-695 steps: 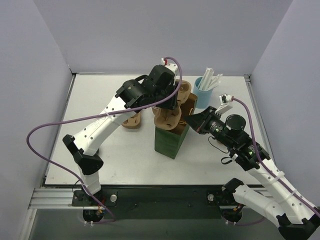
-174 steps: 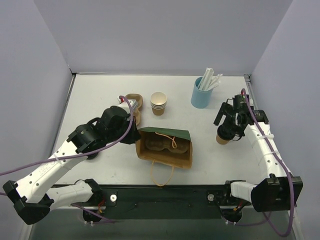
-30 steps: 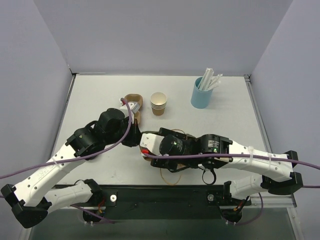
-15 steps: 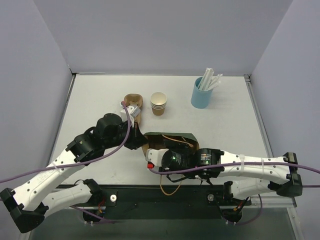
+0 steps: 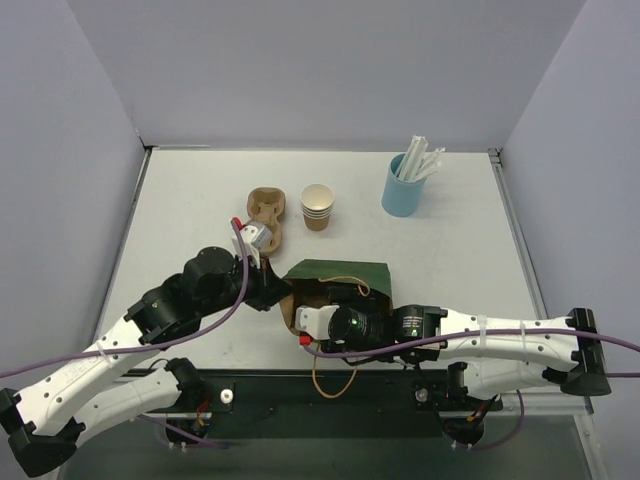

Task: Pack the takeout coffee

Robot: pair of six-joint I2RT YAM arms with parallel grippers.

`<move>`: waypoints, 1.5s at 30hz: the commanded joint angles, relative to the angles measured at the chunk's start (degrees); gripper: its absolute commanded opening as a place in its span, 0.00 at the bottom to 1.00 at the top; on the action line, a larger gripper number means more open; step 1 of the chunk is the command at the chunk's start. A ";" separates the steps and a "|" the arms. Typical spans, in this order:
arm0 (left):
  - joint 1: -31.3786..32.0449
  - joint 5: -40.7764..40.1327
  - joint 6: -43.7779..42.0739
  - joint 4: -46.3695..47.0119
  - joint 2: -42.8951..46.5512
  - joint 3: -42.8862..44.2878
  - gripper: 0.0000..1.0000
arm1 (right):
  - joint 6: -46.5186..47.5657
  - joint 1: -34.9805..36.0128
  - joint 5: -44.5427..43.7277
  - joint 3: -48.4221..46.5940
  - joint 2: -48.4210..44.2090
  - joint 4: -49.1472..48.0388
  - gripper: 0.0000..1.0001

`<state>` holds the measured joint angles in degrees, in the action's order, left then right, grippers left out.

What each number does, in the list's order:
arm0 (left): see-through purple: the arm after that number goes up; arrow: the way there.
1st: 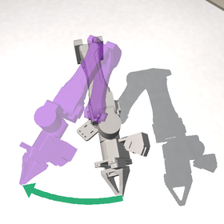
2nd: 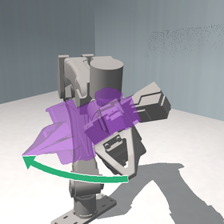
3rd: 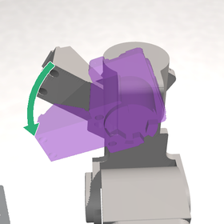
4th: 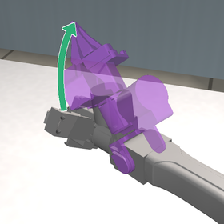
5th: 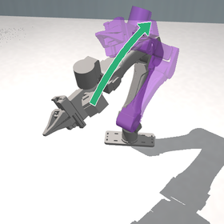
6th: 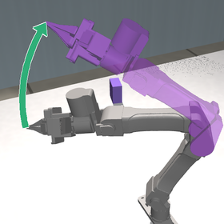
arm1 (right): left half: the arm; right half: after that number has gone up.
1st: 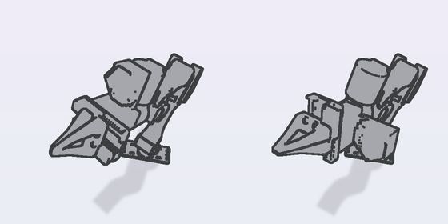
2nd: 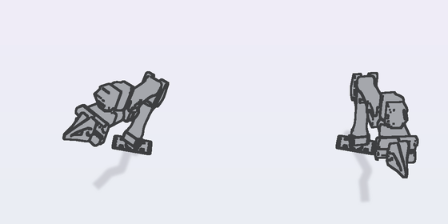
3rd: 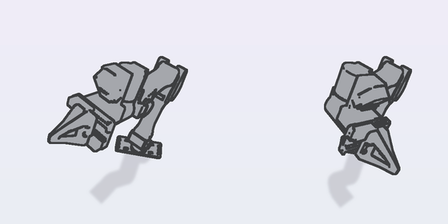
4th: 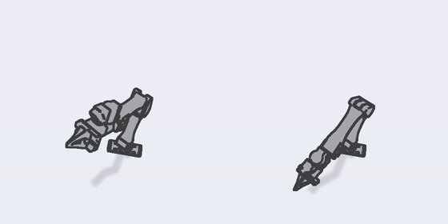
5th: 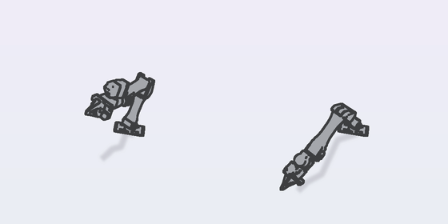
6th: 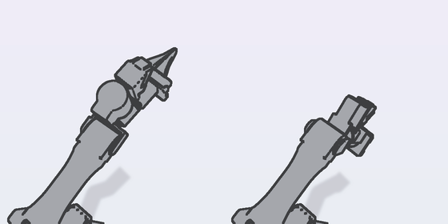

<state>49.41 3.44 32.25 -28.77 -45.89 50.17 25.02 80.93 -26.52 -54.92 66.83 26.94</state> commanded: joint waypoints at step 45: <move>3.85 -2.65 -5.97 3.73 -1.83 1.94 0.00 | 19.20 -11.93 1.91 10.09 -4.78 -8.83 0.44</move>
<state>53.17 0.69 27.79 -25.10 -47.53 48.90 44.03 69.04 -20.82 -44.27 62.11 16.95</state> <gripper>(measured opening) 0.022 0.694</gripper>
